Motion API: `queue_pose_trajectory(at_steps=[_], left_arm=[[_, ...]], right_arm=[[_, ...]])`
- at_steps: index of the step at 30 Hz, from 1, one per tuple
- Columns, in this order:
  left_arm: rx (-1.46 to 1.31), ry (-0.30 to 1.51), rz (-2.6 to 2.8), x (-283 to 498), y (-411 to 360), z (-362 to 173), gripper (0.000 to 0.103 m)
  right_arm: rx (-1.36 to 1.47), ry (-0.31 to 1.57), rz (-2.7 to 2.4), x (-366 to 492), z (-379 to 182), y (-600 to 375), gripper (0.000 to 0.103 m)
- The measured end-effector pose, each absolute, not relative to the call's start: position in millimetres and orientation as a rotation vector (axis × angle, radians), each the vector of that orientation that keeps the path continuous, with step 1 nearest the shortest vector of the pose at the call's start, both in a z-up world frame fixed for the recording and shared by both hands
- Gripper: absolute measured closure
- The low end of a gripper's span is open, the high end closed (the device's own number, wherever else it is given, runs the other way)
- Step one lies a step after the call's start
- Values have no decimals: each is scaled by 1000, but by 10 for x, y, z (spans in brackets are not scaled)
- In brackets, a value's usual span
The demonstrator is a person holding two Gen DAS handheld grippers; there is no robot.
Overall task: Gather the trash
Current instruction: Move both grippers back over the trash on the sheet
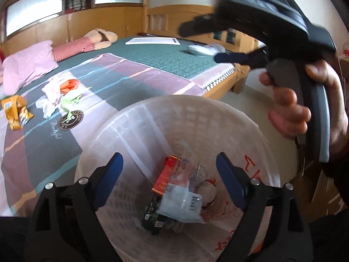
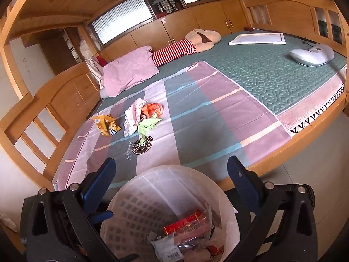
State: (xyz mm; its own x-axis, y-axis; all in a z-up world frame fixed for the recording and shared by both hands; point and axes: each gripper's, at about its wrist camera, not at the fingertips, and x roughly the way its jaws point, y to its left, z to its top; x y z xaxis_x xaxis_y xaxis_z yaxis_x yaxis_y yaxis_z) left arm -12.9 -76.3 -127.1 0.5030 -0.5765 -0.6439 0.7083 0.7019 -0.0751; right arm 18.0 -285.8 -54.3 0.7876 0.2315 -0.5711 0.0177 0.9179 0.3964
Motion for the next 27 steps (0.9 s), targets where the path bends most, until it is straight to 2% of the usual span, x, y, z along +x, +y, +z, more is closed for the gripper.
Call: queue_pose_trajectory(at_steps=[4,10,15,22,23,24,25,26,27], left_arm=[[102,650,-695,-5,-566,-1162,15],[-116,585,-519,173,-133,-1057,11],[-207,575,-414,254,92,-1054,9],[-184,587,-335,324,148,-1114,9],[-178,593,-321,345,149,-1130,9],[-180,607,-310,368,154,-1154,8],[-186,622,-305,395,163,-1174,8],[-194,641,-300,425,173,-1202,8],[-208,666,-291,464,199,-1240,8]], right_arm=[[345,615,60,134,-466,-2844,4],[50,419,-131,-36,-271,-2569,4],[90,427,-67,-33,-355,-2531,4],[150,567,-14,71,-432,-2598,6],[159,586,-8,85,-443,-2618,16],[164,612,6,115,-467,-2607,33],[169,636,17,123,-495,-2598,43],[178,662,23,146,-534,-2596,60],[193,688,26,165,-580,-2594,67]])
